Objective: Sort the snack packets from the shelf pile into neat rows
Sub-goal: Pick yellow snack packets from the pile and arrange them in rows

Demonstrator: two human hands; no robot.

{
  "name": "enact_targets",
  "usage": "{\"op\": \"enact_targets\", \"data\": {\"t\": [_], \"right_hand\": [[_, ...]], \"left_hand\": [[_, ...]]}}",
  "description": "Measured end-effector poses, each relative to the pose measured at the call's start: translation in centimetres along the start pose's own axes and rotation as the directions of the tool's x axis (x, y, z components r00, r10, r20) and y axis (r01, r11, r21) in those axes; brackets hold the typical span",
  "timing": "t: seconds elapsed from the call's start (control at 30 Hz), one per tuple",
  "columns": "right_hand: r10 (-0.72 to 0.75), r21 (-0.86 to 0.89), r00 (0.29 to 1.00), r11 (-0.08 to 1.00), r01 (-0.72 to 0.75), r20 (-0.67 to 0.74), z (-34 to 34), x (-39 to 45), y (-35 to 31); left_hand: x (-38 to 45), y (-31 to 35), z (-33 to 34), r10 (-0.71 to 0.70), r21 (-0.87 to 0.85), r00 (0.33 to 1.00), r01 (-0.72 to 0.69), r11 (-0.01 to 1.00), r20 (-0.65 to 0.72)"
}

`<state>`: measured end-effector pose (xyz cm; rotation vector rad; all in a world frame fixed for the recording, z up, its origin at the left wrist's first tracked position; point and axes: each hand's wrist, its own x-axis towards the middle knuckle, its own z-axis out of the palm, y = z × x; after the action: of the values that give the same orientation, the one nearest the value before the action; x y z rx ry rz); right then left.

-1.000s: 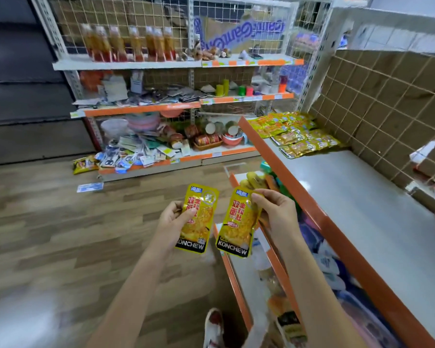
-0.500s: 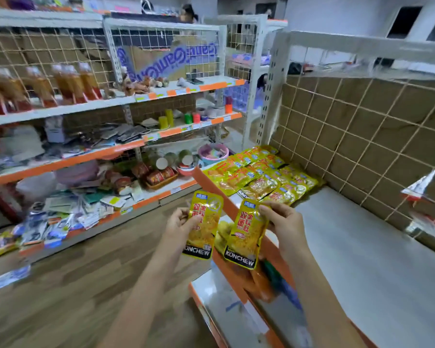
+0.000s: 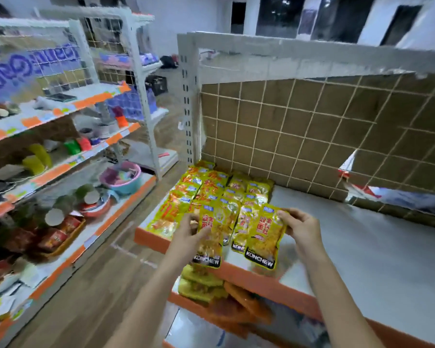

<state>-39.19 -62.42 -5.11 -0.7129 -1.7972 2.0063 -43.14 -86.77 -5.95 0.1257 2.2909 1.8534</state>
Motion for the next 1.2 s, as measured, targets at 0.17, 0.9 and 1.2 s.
{"op": "enact_targets", "data": {"t": [0.17,0.9,1.2], "right_hand": [[-0.020,-0.074,0.984,0.997,0.007,-0.177,1.8,0.4,0.1],[-0.235,-0.855,0.971,0.510,0.093,-0.035,6.2,-4.2,2.7],[-0.278,-0.965,0.956,0.213,0.151,0.089,7.4,-7.4,5.2]], "left_hand": [[3.2,0.6,0.4,0.088,0.172,0.977,-0.123,0.977,0.194],[1.9,-0.5,2.2,0.171,0.728,0.921,-0.383,0.569,0.351],[1.9,-1.3,1.3,0.256,0.695,0.846,-0.531,0.484,0.468]]}}
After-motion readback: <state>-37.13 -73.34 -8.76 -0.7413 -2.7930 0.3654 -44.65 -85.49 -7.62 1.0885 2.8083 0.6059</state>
